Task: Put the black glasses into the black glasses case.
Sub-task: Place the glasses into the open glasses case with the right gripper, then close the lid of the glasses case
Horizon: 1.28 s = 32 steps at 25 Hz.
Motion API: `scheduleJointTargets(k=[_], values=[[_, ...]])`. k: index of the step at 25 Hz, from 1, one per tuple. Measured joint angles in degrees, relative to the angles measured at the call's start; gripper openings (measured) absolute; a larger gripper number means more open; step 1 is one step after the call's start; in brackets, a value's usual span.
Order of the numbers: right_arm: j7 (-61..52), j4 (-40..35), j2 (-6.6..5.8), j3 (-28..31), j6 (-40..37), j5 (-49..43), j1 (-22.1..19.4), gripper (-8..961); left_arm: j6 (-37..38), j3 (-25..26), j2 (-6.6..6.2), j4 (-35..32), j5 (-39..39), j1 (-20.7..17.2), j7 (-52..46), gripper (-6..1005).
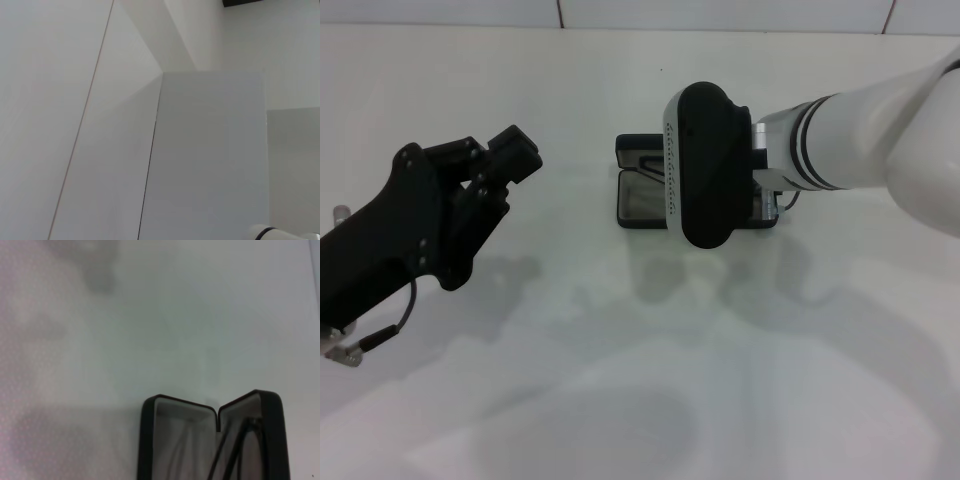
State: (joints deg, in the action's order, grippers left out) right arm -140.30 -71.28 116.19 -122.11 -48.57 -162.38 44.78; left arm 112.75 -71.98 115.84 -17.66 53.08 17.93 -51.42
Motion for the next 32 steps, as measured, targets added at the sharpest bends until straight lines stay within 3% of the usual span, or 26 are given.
scheduleJointTargets(k=[9,21,32], values=[[0.0,0.0,0.0,-0.4,0.3,0.0,-0.1,109,0.0,0.0,0.0,0.0,0.0,0.0,0.0,74],[-0.2,-0.9,0.0,-0.8,-0.9,0.0,-0.6,241,0.0,0.0,0.0,0.0,0.0,-0.1,0.0,76],[-0.2,-8.3,0.0,-0.2,-3.0,-0.8,-5.6,261,0.1,0.0,-0.1,-0.1,0.1,0.0,0.0,77]])
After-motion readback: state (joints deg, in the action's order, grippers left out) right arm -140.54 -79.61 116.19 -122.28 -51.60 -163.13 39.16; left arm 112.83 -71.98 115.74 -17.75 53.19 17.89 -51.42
